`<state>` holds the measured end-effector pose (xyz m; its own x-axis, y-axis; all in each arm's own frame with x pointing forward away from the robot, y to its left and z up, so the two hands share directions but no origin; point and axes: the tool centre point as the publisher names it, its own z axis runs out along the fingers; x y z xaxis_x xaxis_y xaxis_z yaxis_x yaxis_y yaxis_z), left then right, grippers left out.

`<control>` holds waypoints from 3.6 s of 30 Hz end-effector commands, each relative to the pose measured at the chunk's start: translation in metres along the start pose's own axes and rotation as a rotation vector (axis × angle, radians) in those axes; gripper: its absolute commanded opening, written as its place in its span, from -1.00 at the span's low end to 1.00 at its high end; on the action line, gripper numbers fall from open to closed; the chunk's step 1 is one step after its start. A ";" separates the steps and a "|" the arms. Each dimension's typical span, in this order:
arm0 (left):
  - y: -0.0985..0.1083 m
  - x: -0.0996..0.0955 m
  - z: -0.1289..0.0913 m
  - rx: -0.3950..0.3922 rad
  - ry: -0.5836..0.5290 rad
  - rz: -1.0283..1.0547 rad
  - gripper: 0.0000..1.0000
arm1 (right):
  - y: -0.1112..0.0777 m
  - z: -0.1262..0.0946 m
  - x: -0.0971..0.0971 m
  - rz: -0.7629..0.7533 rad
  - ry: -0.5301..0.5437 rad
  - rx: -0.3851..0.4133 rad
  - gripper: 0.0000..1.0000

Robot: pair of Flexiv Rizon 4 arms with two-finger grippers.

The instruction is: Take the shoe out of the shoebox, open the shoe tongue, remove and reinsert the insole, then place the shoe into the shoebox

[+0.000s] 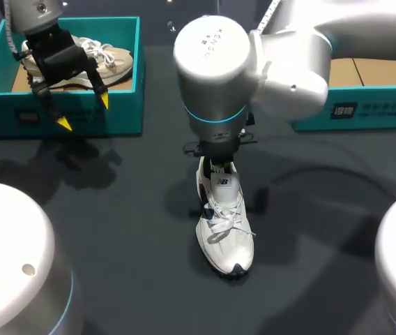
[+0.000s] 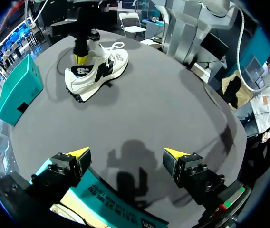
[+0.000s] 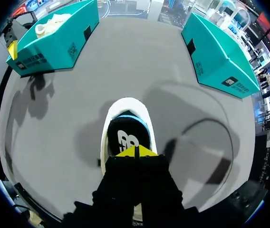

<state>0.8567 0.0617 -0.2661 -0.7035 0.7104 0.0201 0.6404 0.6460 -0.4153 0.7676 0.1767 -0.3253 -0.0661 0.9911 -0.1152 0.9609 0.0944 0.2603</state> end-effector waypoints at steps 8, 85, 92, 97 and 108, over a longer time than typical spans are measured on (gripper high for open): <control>0.000 0.000 0.000 -0.002 0.001 0.000 1.00 | 0.001 0.028 0.002 0.035 -0.157 0.035 -1.00; 0.000 0.000 0.000 -0.002 0.001 0.000 1.00 | -0.026 0.056 0.006 0.027 -0.032 0.125 -1.00; 0.000 0.000 0.000 -0.002 0.001 0.000 1.00 | -0.007 0.044 0.011 0.007 0.056 0.157 -1.00; 0.000 0.000 0.000 -0.002 0.001 0.000 1.00 | -0.001 0.044 0.014 -0.003 0.095 0.234 -1.00; 0.000 0.000 0.000 -0.002 0.001 0.000 1.00 | -0.008 0.027 0.022 0.018 0.094 0.297 -1.00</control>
<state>0.8567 0.0617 -0.2665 -0.7038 0.7101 0.0199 0.6403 0.6462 -0.4152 0.7691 0.1929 -0.3623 -0.0624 0.9980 -0.0092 0.9974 0.0620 -0.0369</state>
